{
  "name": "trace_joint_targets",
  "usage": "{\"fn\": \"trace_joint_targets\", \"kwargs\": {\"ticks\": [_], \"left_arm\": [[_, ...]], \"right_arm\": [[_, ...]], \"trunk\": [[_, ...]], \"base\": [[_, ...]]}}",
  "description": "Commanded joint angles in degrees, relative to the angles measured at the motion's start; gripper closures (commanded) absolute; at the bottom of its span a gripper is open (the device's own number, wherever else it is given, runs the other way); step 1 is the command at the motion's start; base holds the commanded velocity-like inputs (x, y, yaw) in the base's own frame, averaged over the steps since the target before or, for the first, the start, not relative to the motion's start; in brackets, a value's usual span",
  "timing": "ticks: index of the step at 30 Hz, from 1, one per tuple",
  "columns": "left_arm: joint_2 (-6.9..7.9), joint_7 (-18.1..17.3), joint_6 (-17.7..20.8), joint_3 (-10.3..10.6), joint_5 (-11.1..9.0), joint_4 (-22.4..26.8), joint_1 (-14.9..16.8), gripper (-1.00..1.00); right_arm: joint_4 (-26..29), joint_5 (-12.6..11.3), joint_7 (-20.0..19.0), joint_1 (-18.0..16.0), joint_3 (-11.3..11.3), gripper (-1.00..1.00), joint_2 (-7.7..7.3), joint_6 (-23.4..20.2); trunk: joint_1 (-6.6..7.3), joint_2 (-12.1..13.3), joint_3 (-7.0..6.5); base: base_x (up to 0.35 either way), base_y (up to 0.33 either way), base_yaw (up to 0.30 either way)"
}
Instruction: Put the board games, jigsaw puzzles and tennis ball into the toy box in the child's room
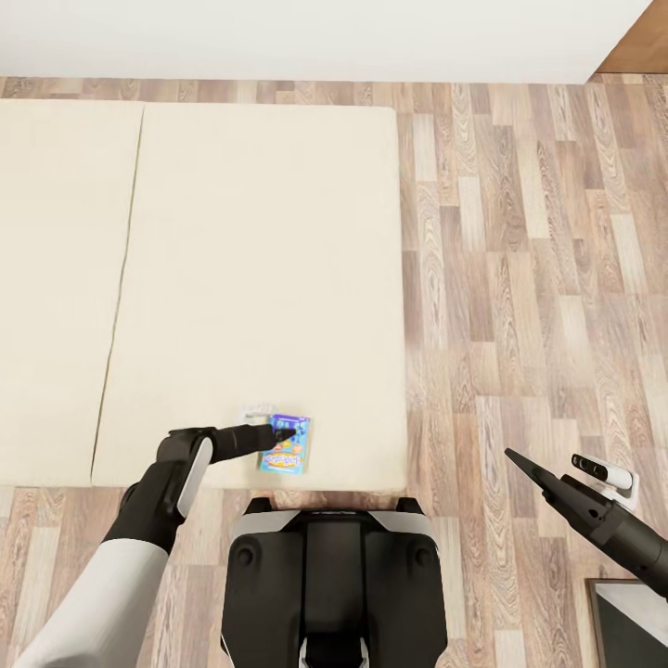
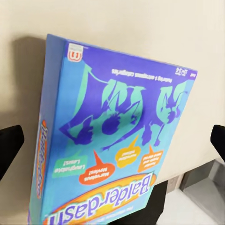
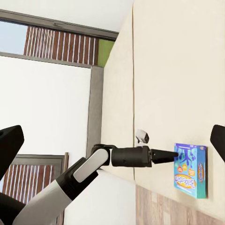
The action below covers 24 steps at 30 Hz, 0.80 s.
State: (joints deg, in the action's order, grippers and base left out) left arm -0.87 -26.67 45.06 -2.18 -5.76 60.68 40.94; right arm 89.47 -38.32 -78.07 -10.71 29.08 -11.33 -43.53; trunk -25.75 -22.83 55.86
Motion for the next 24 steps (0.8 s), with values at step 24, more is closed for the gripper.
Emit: {"fn": "trace_joint_targets", "kwargs": {"ticks": [24], "left_arm": [[-0.22,0.3,2.8,0.5,0.0,-0.3,0.0,-1.0]], "right_arm": [[0.0,-0.2,-0.1,0.0,0.0,-1.0,-0.01,-0.6]], "trunk": [[-0.03,-0.1,0.05]], "base": [[0.0,0.0,0.0]]}}
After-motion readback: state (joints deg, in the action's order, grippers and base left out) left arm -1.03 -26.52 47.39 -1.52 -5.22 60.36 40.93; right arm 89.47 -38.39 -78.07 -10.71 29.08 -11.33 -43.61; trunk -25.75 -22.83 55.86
